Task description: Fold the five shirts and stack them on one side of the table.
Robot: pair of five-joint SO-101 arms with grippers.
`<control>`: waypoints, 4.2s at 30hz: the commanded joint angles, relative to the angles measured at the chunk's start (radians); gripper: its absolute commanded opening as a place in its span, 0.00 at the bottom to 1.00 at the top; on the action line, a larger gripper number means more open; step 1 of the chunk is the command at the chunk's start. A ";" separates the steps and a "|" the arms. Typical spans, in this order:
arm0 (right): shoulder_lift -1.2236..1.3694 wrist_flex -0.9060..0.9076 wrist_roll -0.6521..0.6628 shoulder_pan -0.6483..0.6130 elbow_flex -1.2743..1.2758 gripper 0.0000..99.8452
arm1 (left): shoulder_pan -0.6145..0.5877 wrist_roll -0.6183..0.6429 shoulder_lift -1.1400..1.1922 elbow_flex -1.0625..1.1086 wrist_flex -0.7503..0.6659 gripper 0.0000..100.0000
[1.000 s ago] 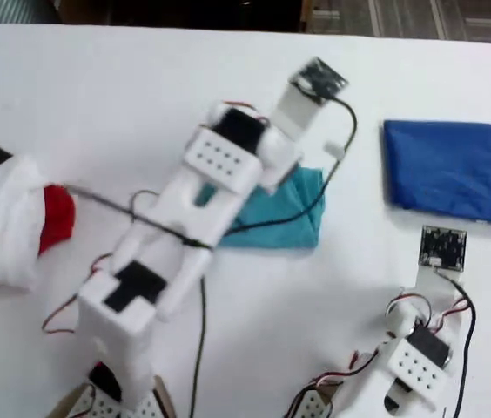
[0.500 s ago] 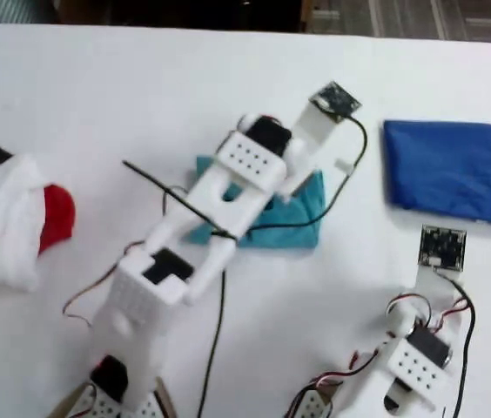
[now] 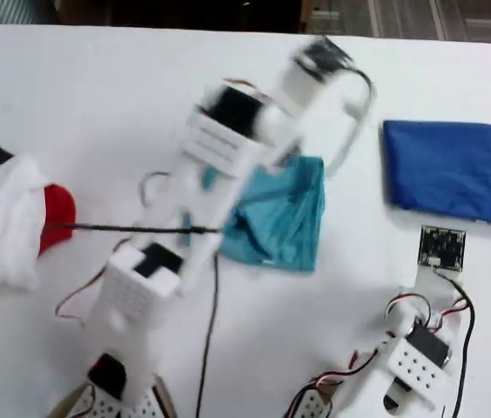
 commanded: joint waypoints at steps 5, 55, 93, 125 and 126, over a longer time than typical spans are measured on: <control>-0.015 0.171 -0.006 -0.171 -0.163 0.02 | -0.348 -0.035 -0.023 0.064 0.037 0.03; 1.514 1.056 -0.104 -1.053 -1.725 0.02 | -0.887 -0.209 -1.166 2.299 -0.924 0.03; 1.230 0.420 -0.006 -0.895 -1.037 0.14 | -0.887 -0.209 -1.166 2.299 -0.921 0.03; 1.032 0.670 0.315 -0.765 -1.086 0.13 | -0.887 -0.209 -1.166 2.299 -0.921 0.03; 1.032 0.677 0.313 -0.757 -1.112 0.16 | -0.887 -0.209 -1.166 2.299 -0.921 0.03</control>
